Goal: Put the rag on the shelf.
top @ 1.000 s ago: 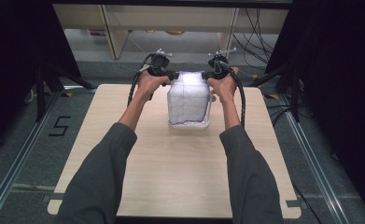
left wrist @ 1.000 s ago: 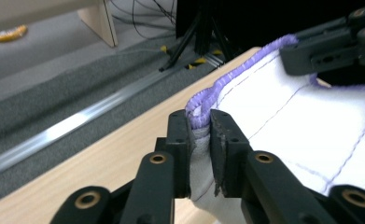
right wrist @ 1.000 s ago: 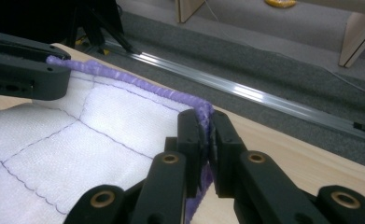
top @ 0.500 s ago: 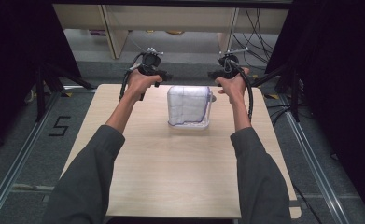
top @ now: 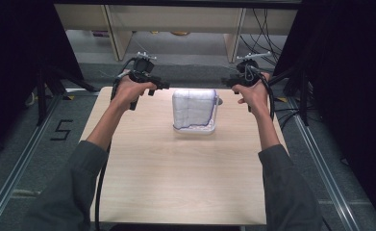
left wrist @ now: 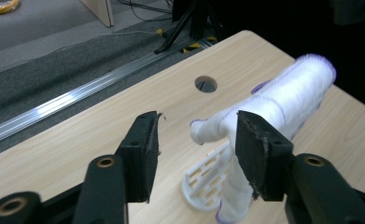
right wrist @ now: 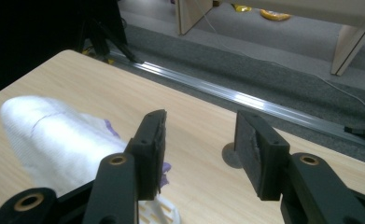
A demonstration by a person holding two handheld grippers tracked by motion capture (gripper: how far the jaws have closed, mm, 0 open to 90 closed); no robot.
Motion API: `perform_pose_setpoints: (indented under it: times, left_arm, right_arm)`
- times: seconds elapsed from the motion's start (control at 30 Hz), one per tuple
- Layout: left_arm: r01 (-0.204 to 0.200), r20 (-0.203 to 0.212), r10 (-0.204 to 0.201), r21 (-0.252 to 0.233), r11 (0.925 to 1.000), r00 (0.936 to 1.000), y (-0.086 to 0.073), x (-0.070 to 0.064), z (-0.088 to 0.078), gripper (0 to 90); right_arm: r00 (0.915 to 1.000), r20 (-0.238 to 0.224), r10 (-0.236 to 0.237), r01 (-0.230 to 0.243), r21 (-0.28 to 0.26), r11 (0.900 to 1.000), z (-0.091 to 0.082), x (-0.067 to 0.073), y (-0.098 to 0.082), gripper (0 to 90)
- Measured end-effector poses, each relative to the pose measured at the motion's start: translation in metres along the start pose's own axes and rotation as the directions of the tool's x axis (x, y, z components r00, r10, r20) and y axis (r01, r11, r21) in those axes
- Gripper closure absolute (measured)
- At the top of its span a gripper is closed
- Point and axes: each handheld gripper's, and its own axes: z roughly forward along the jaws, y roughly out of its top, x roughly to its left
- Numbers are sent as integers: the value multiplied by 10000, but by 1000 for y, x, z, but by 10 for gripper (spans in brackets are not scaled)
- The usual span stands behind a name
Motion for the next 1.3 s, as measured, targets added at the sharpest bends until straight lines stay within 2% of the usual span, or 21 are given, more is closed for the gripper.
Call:
perform_pose_setpoints:
  times: [0.03,0.13,0.17,0.2,0.3,0.33,0.37,0.4,0.47,0.57,0.6,0.7,0.77,0.87,0.9,0.93,1.03,1.17,1.23,1.27,1.3]
  left_arm:
    - [12,31,-12,-5,10000,10000,-2,0,-2,474]
    - [111,162,-109,-106,9999,9998,-6,-2,-9,459]
    - [149,304,-142,-207,9997,9994,-10,-4,-15,447]
    - [210,367,-198,-338,9992,9991,-13,-5,-20,443]
    - [147,380,-133,-385,9992,9992,-18,-8,-27,430]
    - [121,350,-108,-363,9993,9993,-20,-9,-29,428]
    - [140,363,-128,-358,9993,9993,-23,-11,-31,423]
    - [91,380,-77,-368,9993,9992,-25,-11,-32,418]
    - [73,472,-55,-388,9992,9989,-30,-13,-33,412]
    - [48,495,-30,-370,9993,9988,-38,-18,-34,405]
    - [0,524,18,-348,9994,9986,-40,-20,-34,401]
    - [-51,641,76,-401,9992,9979,-46,-24,-34,389]
    - [-71,655,100,-441,9990,9978,-50,-28,-34,376]
    - [-119,747,153,-460,9989,9971,-55,-32,-34,359]
    - [-87,761,125,-493,9987,9970,-56,-33,-34,354]
    - [6,809,41,-573,9984,9967,-58,-35,-33,346]
    - [-187,840,223,-434,9989,9962,-62,-39,-34,326]
    - [-97,894,154,-637,9979,9959,-66,-45,-36,318]
    - [-222,919,277,-605,9979,9954,-69,-48,-37,316]
    - [-112,944,176,-684,9976,9954,-71,-50,-37,315]
    - [-183,978,247,-659,9977,9949,-73,-51,-37,313]
  right_arm:
    - [9995,-23,-311,311,-25,9995,-3,-1,-1,541]
    - [9993,-65,-377,377,-17,9993,-8,1,-3,535]
    - [9986,-127,-513,512,-98,9986,-13,1,-5,532]
    - [9993,-133,-342,341,-35,9994,-16,3,-6,532]
    - [9996,-207,-205,204,-38,9998,-22,3,-9,526]
    - [9987,-261,-447,444,-124,9989,-22,1,-10,523]
    - [9994,-270,-236,235,-58,9997,-24,3,-12,520]
    - [9991,-279,-315,313,-90,9995,-25,3,-14,514]
    - [9987,-318,-399,396,-88,9992,-29,3,-18,507]
    - [9989,-441,-184,178,-145,9997,-31,5,-23,502]
    - [9981,-481,-392,387,-114,9992,-31,4,-24,500]
    - [9979,-463,-443,437,-130,9990,-35,5,-27,476]
    - [9981,-545,-287,271,-298,9992,-37,7,-30,474]
    - [9969,-575,-529,507,-392,9979,-41,9,-34,452]
    - [9971,-679,-333,311,-330,9990,-42,11,-35,443]
    - [9967,-693,-426,395,-451,9982,-41,11,-37,432]
    - [9960,-783,-439,409,-394,9984,-44,15,-41,416]
    - [9940,-971,-502,468,-370,9982,-45,19,-47,403]
    - [9947,-933,-436,408,-313,9987,-46,21,-50,402]
    - [9941,-950,-527,490,-411,9980,-45,20,-52,402]
    - [9934,-1084,-376,345,-303,9989,-45,21,-53,402]
